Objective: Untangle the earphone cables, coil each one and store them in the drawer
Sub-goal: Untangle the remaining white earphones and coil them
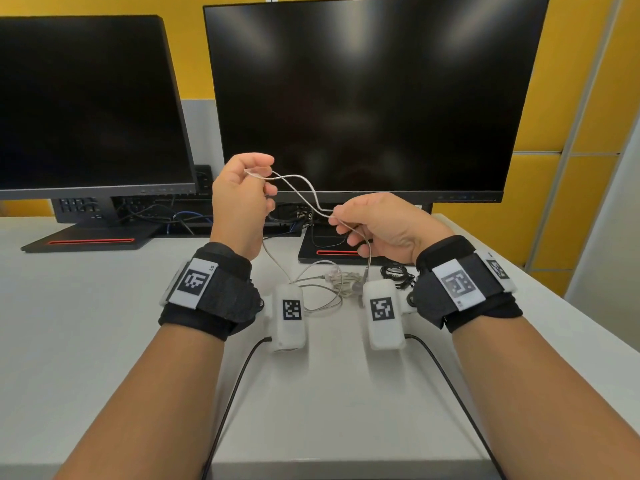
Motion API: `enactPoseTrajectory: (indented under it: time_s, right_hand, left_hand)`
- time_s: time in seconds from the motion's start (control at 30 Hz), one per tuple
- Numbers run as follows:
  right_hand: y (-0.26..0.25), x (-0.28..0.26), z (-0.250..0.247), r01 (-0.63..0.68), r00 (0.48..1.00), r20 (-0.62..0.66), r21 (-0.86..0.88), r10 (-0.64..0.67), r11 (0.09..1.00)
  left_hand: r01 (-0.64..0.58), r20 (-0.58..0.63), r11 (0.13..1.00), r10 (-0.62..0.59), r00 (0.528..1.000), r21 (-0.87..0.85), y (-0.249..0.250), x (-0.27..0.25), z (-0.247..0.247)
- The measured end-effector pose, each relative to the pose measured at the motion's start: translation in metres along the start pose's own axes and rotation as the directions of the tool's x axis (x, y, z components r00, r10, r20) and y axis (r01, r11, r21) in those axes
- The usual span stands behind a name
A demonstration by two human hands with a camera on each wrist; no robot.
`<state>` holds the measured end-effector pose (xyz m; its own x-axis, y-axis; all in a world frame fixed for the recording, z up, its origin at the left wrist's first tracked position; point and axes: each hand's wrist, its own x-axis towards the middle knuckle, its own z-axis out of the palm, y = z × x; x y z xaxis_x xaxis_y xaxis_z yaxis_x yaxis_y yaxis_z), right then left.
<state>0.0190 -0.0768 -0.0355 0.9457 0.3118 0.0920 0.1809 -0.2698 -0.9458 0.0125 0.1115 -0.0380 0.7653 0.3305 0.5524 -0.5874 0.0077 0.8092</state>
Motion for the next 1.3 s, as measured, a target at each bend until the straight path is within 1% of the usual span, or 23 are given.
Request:
enactPoseTrajectory:
  time_s: [0.07, 0.13, 0.2, 0.23, 0.27, 0.3, 0.33, 0.37, 0.4, 0.47, 0.57, 0.63, 0.7, 0.77, 0.83, 0.9, 0.97, 1.03, 1.1, 1.17, 1.23, 1.3]
  right_hand:
    - [-0.001, 0.001, 0.0, 0.004, 0.999, -0.041, 0.057, -0.001, 0.998]
    - [-0.001, 0.002, 0.0, 0.032, 0.998, -0.052, 0.114, -0.026, 0.993]
    - [-0.001, 0.002, -0.001, 0.069, 0.996, -0.065, 0.156, -0.059, 0.985]
    - [-0.001, 0.003, -0.001, 0.081, 0.995, -0.075, 0.171, -0.069, 0.982]
    - [0.0, 0.003, -0.002, 0.088, 0.994, -0.08, 0.184, -0.074, 0.979]
    - [-0.001, 0.002, -0.002, 0.091, 0.994, -0.078, 0.197, -0.077, 0.976]
    - [0.0, 0.003, -0.002, 0.094, 0.994, -0.078, 0.211, -0.079, 0.973]
    - [-0.001, 0.003, -0.002, 0.1, 0.993, -0.085, 0.225, -0.082, 0.969]
    - [-0.001, 0.004, -0.002, 0.109, 0.991, -0.097, 0.235, -0.089, 0.966]
    - [-0.002, 0.004, -0.002, 0.136, 0.988, -0.112, 0.256, -0.111, 0.957]
    - [-0.001, 0.003, -0.003, 0.163, 0.985, -0.106, 0.299, -0.137, 0.94]
    - [-0.001, 0.002, -0.001, 0.169, 0.984, -0.103, 0.29, -0.144, 0.942]
    - [-0.002, 0.002, 0.003, 0.165, 0.984, -0.102, 0.24, -0.144, 0.957]
    - [-0.002, 0.002, 0.006, 0.165, 0.984, -0.1, 0.157, -0.15, 0.974]
    - [-0.002, 0.003, 0.008, 0.173, 0.981, -0.101, 0.096, -0.164, 0.98]
    - [-0.001, 0.003, 0.007, 0.183, 0.977, -0.117, 0.048, -0.177, 0.982]
    - [-0.001, 0.003, 0.007, 0.191, 0.974, -0.132, 0.027, -0.185, 0.981]
    - [-0.001, 0.002, 0.007, 0.196, 0.973, -0.125, 0.021, -0.192, 0.98]
    - [-0.001, 0.001, 0.008, 0.2, 0.974, -0.107, 0.014, -0.198, 0.98]
    - [-0.001, 0.001, 0.009, 0.208, 0.974, -0.096, 0.036, -0.203, 0.978]
    - [-0.003, 0.001, 0.01, 0.209, 0.976, -0.089, 0.131, -0.199, 0.969]
    - [-0.004, 0.0, 0.009, 0.197, 0.98, -0.078, 0.241, -0.183, 0.95]
  left_hand:
    - [0.051, 0.088, 0.997, -0.046, 0.995, -0.061, 0.005, -0.003, 0.001]
    - [0.08, 0.189, 0.986, -0.051, 0.981, -0.145, 0.009, -0.008, 0.001]
    - [0.138, 0.232, 0.972, -0.092, 0.968, -0.191, 0.012, -0.01, 0.001]
    - [0.173, 0.222, 0.972, -0.135, 0.966, -0.161, 0.013, -0.01, 0.003]
    - [0.191, 0.199, 0.979, -0.173, 0.965, -0.073, 0.014, -0.01, 0.004]
    - [0.193, 0.172, 0.979, -0.202, 0.964, 0.067, 0.015, -0.01, 0.006]
    - [0.184, 0.151, 0.955, -0.222, 0.963, 0.231, 0.014, -0.011, 0.008]
    - [0.165, 0.148, 0.914, -0.234, 0.961, 0.371, 0.013, -0.012, 0.009]
    - [0.129, 0.176, 0.878, -0.233, 0.957, 0.461, 0.01, -0.013, 0.009]
    - [0.061, 0.265, 0.851, -0.229, 0.937, 0.521, 0.004, -0.015, 0.009]
    - [0.018, 0.295, 0.81, -0.233, 0.927, 0.586, 0.001, -0.014, 0.008]
    - [0.01, 0.325, 0.784, -0.269, 0.907, 0.62, 0.0, -0.014, 0.008]
    - [-0.015, 0.374, 0.776, -0.286, 0.882, 0.63, 0.001, -0.016, 0.009]
    - [-0.017, 0.407, 0.811, -0.275, 0.871, 0.585, 0.005, -0.018, 0.011]
    - [0.036, 0.434, 0.867, -0.284, 0.855, 0.497, 0.008, -0.019, 0.013]
    - [0.111, 0.44, 0.895, -0.317, 0.84, 0.432, 0.011, -0.022, 0.014]
    - [0.125, 0.432, 0.899, -0.319, 0.844, 0.42, 0.01, -0.021, 0.014]
    - [0.095, 0.426, 0.898, -0.294, 0.855, 0.429, 0.008, -0.021, 0.014]
    - [0.091, 0.419, 0.901, -0.285, 0.862, 0.425, 0.007, -0.021, 0.014]
    - [0.106, 0.416, 0.903, -0.292, 0.861, 0.415, 0.006, -0.02, 0.015]
    - [0.123, 0.388, 0.897, -0.303, 0.87, 0.425, 0.004, -0.019, 0.015]
    - [0.12, 0.346, 0.883, -0.299, 0.889, 0.454, 0.002, -0.018, 0.015]
